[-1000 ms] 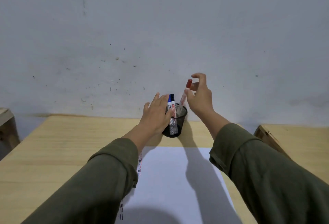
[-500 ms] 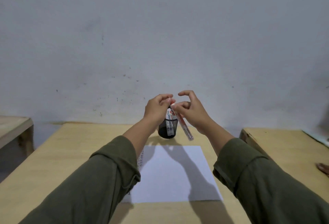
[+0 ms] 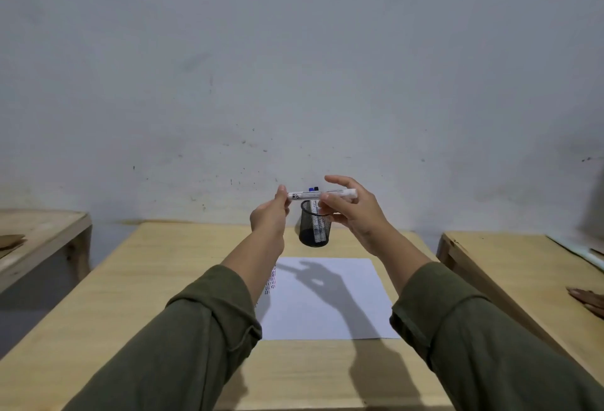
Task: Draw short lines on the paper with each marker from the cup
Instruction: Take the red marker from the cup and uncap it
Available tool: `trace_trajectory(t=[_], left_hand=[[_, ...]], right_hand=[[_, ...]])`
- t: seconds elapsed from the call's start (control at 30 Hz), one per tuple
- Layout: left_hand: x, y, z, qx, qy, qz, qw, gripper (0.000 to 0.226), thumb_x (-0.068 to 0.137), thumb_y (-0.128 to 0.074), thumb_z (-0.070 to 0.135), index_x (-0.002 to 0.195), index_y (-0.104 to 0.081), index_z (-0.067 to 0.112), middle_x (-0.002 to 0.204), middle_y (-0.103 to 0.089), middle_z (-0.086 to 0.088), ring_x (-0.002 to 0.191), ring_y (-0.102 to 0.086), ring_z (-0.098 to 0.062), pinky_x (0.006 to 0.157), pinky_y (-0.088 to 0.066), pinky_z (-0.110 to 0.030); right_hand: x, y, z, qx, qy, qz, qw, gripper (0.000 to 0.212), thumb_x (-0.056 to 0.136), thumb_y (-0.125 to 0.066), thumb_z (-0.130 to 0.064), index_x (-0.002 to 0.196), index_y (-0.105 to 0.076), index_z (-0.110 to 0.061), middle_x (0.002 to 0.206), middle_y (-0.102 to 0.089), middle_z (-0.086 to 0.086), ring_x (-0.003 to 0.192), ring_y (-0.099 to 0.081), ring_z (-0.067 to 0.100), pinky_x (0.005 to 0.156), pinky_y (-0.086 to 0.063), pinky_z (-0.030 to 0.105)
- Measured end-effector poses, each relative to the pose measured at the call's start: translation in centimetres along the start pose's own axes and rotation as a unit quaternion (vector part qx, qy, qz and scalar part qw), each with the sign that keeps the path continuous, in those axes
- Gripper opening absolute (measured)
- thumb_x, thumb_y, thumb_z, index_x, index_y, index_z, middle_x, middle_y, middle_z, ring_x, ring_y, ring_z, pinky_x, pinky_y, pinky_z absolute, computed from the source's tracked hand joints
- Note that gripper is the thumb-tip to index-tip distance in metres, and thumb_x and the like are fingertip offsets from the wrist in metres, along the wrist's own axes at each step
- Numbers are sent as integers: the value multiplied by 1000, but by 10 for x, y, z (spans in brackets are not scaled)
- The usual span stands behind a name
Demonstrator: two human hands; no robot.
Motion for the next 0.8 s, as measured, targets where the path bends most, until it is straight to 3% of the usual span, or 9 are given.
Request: trace_trajectory(t=[0.1,0.17,0.23,0.47,0.7,0.8], left_hand=[[-9,-7,2,-2,0,-57,998,26,85,-63,42,81,-65,16,77,-65,11,71,-58,0,75,-41,-17],[-16,-12,5,-6,2,-94,996,22,87,-62,40,82,-64,18,74,-63,10,67,-58,2,57,-42,-14],[-17,-13,7,-16,-5,-118,993,21,90,-57,37,78,-62,21,73,-62,11,66,-57,3,48,-41,-13],[-9,-15,2,-108,-23,-189,976,20,98,-44,28,108,-61,28,100,-64,20,92,-55,6,74,-39,-21],[-8,-14,2,-73,-31,-118,990,13,95,-51,25,88,-62,25,85,-64,16,79,-59,4,62,-43,-16],[3,1,2,-61,-22,-56,996,20,91,-57,35,77,-63,20,79,-65,10,71,-59,1,62,-37,-17]], right_hand=[[0,-15,1,21,-7,-12,1000,24,87,-64,-15,111,-63,-17,79,-67,7,69,-66,15,69,-49,24],[1,-21,4,37,-16,-17,999,18,89,-61,-17,107,-64,-15,81,-67,7,72,-65,16,71,-49,25],[3,-24,6,75,-22,-9,997,12,90,-59,-18,101,-64,-16,81,-67,5,72,-64,16,75,-48,28],[5,-27,12,177,-49,0,983,21,95,-51,-28,97,-66,-14,72,-69,2,68,-65,13,65,-51,21],[8,-28,18,153,-31,1,988,17,95,-50,-20,94,-65,-12,76,-68,8,68,-65,14,71,-52,22],[7,-27,21,118,-21,-17,993,16,95,-49,-16,96,-64,-10,83,-66,11,69,-66,13,74,-53,21]])
Point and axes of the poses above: each hand's wrist, its own x-axis towards the middle knuckle, its own y-axis out of the back of the hand, z = x × y, the point moved 4 cm from there along x, towards the middle knuckle
